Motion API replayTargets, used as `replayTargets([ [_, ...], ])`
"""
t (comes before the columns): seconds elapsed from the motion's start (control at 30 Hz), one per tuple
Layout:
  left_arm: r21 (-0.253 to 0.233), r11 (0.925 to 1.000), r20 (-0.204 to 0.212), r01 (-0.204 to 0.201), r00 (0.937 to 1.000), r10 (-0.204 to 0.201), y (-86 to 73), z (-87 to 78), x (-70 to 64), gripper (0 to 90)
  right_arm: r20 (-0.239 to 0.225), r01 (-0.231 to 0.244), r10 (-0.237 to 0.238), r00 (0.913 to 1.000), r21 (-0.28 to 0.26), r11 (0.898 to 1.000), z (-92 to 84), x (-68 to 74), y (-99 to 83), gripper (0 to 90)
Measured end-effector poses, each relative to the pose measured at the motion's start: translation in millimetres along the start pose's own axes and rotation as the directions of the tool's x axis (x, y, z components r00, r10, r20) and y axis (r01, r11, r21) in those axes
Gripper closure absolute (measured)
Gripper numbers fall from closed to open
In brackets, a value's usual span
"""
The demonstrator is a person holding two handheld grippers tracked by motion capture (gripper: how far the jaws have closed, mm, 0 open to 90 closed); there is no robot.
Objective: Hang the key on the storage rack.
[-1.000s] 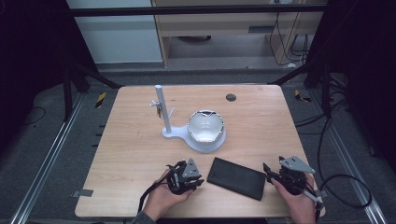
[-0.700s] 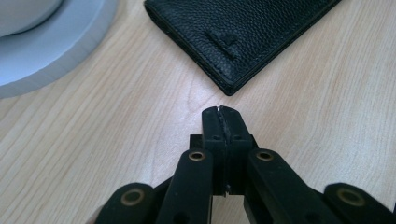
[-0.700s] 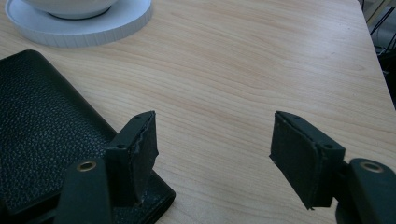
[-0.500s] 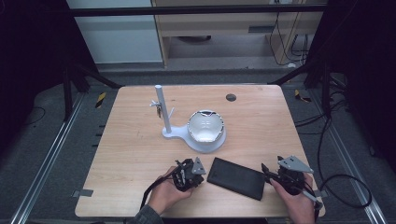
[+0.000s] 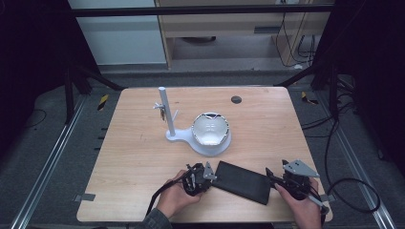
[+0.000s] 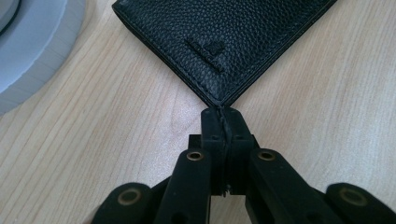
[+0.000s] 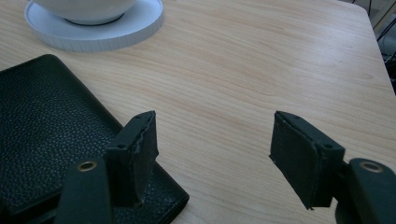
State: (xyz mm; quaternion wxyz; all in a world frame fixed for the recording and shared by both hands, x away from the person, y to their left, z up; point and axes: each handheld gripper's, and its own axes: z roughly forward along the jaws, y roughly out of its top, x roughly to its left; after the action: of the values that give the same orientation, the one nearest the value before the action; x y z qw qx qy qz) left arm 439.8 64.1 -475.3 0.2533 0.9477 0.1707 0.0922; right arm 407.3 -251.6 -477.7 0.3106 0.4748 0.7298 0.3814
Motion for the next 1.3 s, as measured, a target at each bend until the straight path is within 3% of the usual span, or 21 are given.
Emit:
replayTargets([
  [0.23, -0.048, 0.9987, -0.004, 0.017, 0.9998, -0.018, -0.7, -6.3, -0.2, 88.4, -0.048, 0.017, -0.019, 0.9987, -0.027, 0.999, -3.2, 10.3, 3.5, 31.0],
  [0.33, -0.081, 0.9961, -0.005, 0.036, 0.9993, -0.036, -2.1, -7.7, 1.7, 88.4, -0.119, 0.039, -0.041, 0.9920, -0.023, 0.999, -4.0, 23.5, 3.7, 27.1],
  [0.47, -0.137, 0.9883, -0.008, 0.066, 0.9976, -0.068, -3.5, -9.5, 3.5, 88.4, -0.225, 0.127, -0.120, 0.9670, 0.015, 0.992, -1.4, 52.8, 7.3, 17.2],
  [0.6, -0.183, 0.9786, 0.004, 0.093, 0.9956, -0.094, -2.9, -12.4, 6.9, 88.7, -0.273, 0.224, -0.204, 0.9400, 0.042, 0.974, 1.1, 76.7, 15.9, 10.4],
  [0.7, -0.207, 0.9728, 0.014, 0.104, 0.9945, -0.104, -0.6, -16.2, 9.4, 88.5, -0.276, 0.285, -0.256, 0.9262, 0.067, 0.956, 3.6, 87.5, 19.8, 8.7],
  [0.83, -0.212, 0.9717, 0.021, 0.104, 0.9946, -0.102, 5.1, -21.1, 12.8, 88.4, -0.263, 0.317, -0.279, 0.9237, 0.116, 0.941, 11.6, 90.4, 19.4, 13.8],
  [0.9, -0.211, 0.9722, 0.017, 0.101, 0.9948, -0.100, 7.4, -22.8, 13.6, 88.4, -0.242, 0.351, -0.313, 0.9182, 0.130, 0.927, 15.2, 91.2, 19.4, 18.7],
  [1.0, -0.208, 0.9731, 0.022, 0.098, 0.9951, -0.096, 9.9, -24.3, 13.7, 88.3, -0.239, 0.365, -0.325, 0.9151, 0.147, 0.919, 17.4, 91.2, 20.6, 27.2],
  [1.1, -0.214, 0.9717, 0.029, 0.101, 0.9949, -0.097, 10.9, -23.9, 13.5, 88.1, -0.219, 0.375, -0.338, 0.9152, 0.155, 0.914, 20.4, 89.8, 20.4, 34.5],
  [1.17, -0.214, 0.9718, 0.029, 0.099, 0.9950, -0.095, 11.7, -23.0, 12.9, 87.7, -0.214, 0.369, -0.332, 0.9189, 0.167, 0.914, 21.0, 88.2, 20.5, 34.8],
  [1.3, -0.196, 0.9753, 0.021, 0.102, 0.9948, -0.099, 10.7, -17.6, 12.0, 86.9, -0.204, 0.359, -0.327, 0.9227, 0.144, 0.922, 18.6, 86.4, 20.7, 38.4],
])
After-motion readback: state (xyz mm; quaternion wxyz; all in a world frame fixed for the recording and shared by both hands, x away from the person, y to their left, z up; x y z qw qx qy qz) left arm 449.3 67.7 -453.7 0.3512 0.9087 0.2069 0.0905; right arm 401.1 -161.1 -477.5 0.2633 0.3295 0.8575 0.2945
